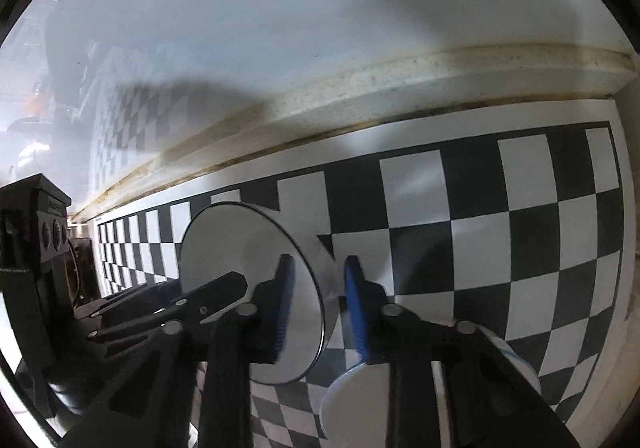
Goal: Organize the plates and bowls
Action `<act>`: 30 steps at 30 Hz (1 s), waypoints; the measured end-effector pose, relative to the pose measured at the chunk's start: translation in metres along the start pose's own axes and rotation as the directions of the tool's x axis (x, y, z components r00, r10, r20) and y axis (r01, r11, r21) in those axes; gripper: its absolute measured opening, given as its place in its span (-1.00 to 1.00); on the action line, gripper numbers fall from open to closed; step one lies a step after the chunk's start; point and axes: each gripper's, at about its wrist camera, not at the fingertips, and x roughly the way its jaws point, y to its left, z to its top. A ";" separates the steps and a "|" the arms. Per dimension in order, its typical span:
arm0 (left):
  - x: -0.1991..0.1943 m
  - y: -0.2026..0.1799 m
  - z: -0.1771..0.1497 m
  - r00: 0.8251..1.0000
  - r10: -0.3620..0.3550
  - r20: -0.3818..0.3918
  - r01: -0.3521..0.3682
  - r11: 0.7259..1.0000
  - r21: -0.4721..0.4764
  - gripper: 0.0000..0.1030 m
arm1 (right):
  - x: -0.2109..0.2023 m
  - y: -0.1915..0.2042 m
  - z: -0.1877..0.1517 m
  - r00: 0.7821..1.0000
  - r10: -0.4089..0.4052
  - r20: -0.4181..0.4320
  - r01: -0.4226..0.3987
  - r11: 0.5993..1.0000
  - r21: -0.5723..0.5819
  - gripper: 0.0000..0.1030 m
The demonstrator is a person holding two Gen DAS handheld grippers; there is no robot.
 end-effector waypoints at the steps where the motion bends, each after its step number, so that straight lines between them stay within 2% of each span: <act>1: 0.001 0.000 0.000 1.000 0.005 0.002 -0.005 1.000 0.004 -0.50 | 0.001 0.001 0.001 1.000 0.007 -0.004 -0.007 1.000 -0.001 -0.52; 5: 0.002 -0.001 -0.001 1.000 0.016 0.010 -0.016 1.000 0.015 -0.50 | 0.003 0.007 0.000 0.999 -0.053 -0.009 0.053 0.998 -0.027 -0.74; 11: -0.008 -0.004 -0.009 0.999 0.032 0.025 -0.033 0.999 0.020 -0.50 | 0.003 0.016 -0.004 0.997 -0.080 -0.015 0.079 0.996 -0.051 -0.76; 17: -0.014 -0.028 -0.015 0.998 0.045 0.046 -0.047 0.998 0.033 -0.50 | -0.013 0.029 -0.015 0.998 -0.069 0.001 0.069 0.996 -0.063 -0.76; 23: -0.036 -0.045 -0.034 0.997 0.045 0.066 -0.049 0.997 0.062 -0.50 | -0.037 0.053 -0.043 0.996 -0.081 0.023 0.083 0.993 -0.086 -0.77; 30: -0.061 -0.062 -0.073 0.995 0.036 0.098 -0.046 0.993 0.112 -0.50 | -0.076 0.059 -0.097 0.994 -0.088 0.059 0.093 0.992 -0.090 -0.77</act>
